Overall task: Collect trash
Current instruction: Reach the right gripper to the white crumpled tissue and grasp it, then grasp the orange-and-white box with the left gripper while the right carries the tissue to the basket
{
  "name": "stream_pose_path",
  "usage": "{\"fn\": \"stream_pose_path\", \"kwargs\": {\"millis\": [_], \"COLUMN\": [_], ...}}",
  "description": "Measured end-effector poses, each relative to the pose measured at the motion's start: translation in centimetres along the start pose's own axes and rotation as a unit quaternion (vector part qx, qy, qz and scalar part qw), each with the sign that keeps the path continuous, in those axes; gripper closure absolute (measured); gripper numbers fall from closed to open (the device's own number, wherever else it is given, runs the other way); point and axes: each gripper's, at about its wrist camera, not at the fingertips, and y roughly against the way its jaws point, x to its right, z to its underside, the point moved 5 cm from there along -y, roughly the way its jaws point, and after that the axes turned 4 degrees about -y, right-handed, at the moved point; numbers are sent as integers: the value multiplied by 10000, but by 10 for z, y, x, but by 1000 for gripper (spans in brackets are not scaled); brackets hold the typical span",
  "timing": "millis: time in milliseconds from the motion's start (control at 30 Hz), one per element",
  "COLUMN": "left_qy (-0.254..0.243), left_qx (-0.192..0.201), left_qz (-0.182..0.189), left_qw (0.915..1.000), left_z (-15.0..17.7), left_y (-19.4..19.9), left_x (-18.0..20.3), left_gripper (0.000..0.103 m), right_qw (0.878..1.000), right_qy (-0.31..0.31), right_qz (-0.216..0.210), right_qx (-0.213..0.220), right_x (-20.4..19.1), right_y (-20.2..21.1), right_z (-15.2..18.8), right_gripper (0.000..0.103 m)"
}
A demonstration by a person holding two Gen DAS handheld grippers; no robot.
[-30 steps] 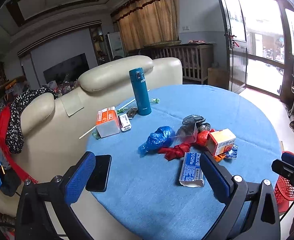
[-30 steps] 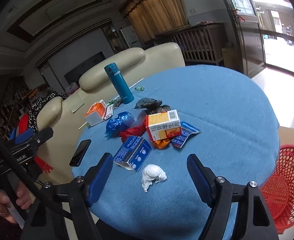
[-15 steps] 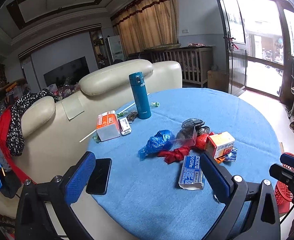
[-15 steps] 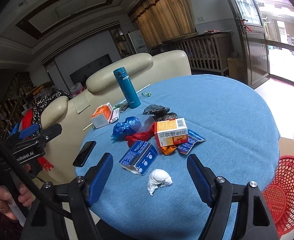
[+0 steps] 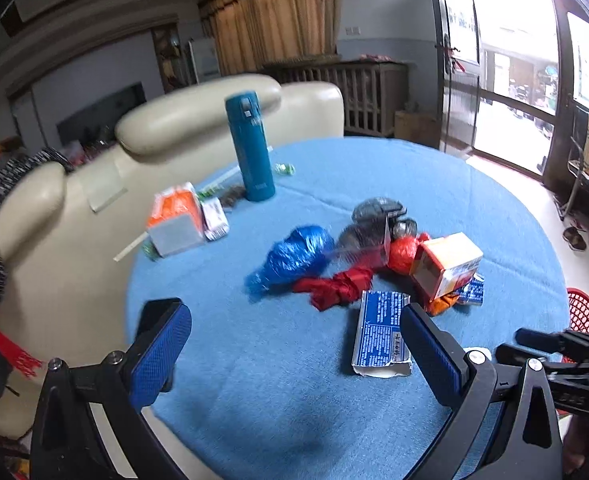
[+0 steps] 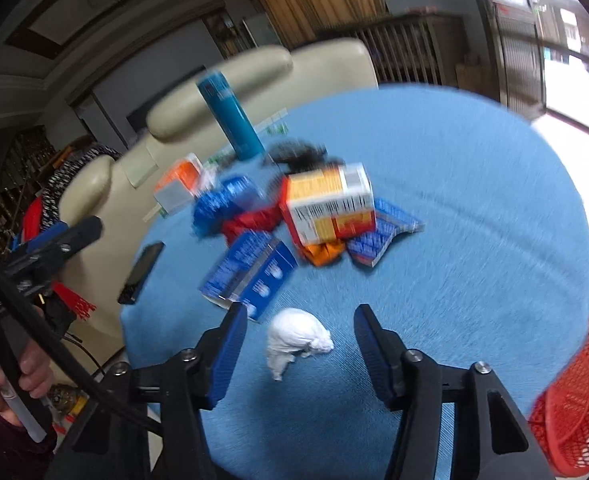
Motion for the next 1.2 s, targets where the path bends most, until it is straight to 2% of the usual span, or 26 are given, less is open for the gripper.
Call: {"fn": "stream_pose_path", "kwargs": {"millis": [200, 267, 300, 333, 533, 733, 967, 1033, 1067, 1100, 1167, 1200], "left_qy": [-148, -210, -243, -259, -520, -826, -1310, -1466, -1589, -1734, -2156, -2327], "left_qx": [-138, -158, -157, -163, -111, -36, -73, -115, -152, -213, -386, -434], "left_qz": [2, -17, -39, -45, -65, 13, 365, 673, 974, 1244, 1787, 1910], "left_qw": [9998, 9997, 9996, 9995, 9986, 9966, 9907, 9868, 9824, 9767, 9592, 9526], "left_z": [-8, -11, -14, -15, -29, -48, -63, -65, -67, -67, -67, -67], "left_y": [-24, -27, -29, -31, -36, -44, -62, -70, -76, -80, -93, -98], "left_x": [2, 6, 8, 8, 26, 54, 99, 111, 118, 124, 137, 142], "left_gripper": [0, 0, 0, 0, 0, 0, 0, 0, 0, 0, 0, 0], "right_qw": [9989, 9982, 9976, 9973, 9994, 9988, 9936, 9920, 9912, 9905, 9891, 9883], "right_qy": [-53, -34, -39, -11, 51, -437, -1005, -1129, -1191, -1240, -1336, -1385], "right_qz": [-123, -83, -141, -143, -52, -22, 81, 154, 182, 213, 268, 299], "right_qx": [-453, -597, -681, -726, -332, 196, 509, 546, 551, 562, 566, 568], "right_x": [-2, -2, -4, -5, -1, 38, 88, 100, 106, 112, 123, 128], "right_y": [-45, -55, -58, -61, -36, 12, 52, 58, 61, 63, 66, 68], "right_z": [0, 3, 6, 7, 4, -10, -15, -14, -14, -12, -9, -8], "right_gripper": [46, 52, 59, 61, 64, 64, 64, 64, 64, 64, 64, 64]}}
